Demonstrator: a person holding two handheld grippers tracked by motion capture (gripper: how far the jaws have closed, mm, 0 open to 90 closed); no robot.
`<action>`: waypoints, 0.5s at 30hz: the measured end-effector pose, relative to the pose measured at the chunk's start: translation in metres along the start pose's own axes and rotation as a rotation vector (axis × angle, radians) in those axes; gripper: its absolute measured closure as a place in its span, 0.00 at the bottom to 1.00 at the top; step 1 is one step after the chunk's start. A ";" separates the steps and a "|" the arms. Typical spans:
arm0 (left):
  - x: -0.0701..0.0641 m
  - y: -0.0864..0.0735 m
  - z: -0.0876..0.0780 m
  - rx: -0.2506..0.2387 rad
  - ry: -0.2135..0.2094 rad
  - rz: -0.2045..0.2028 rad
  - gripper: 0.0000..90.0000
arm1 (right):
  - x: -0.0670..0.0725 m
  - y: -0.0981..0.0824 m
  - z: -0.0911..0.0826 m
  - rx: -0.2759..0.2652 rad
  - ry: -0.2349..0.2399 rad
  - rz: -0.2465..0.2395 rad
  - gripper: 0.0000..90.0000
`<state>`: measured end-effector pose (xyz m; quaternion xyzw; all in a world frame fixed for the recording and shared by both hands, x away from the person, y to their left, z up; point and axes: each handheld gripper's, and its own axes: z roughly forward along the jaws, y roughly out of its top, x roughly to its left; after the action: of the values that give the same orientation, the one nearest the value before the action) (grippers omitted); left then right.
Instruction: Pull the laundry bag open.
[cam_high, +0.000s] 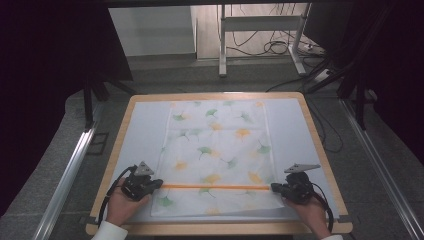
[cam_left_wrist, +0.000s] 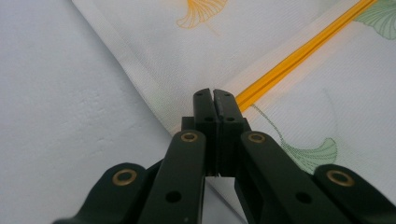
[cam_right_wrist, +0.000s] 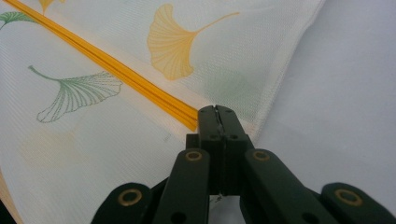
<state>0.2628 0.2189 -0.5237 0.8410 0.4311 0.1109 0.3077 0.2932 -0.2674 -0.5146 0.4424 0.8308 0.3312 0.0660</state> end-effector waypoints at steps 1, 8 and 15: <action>0.000 0.000 0.000 0.000 0.003 0.001 1.00 | 0.000 0.000 0.000 0.000 0.000 0.000 1.00; 0.001 -0.003 -0.002 0.000 0.000 0.001 1.00 | 0.000 0.000 0.000 -0.002 0.002 0.000 1.00; 0.018 -0.016 -0.007 0.031 0.087 -0.033 1.00 | -0.001 0.000 0.000 0.000 0.003 -0.001 1.00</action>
<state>0.2601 0.2430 -0.5294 0.8327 0.4596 0.1353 0.2775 0.2938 -0.2683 -0.5148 0.4414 0.8312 0.3317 0.0650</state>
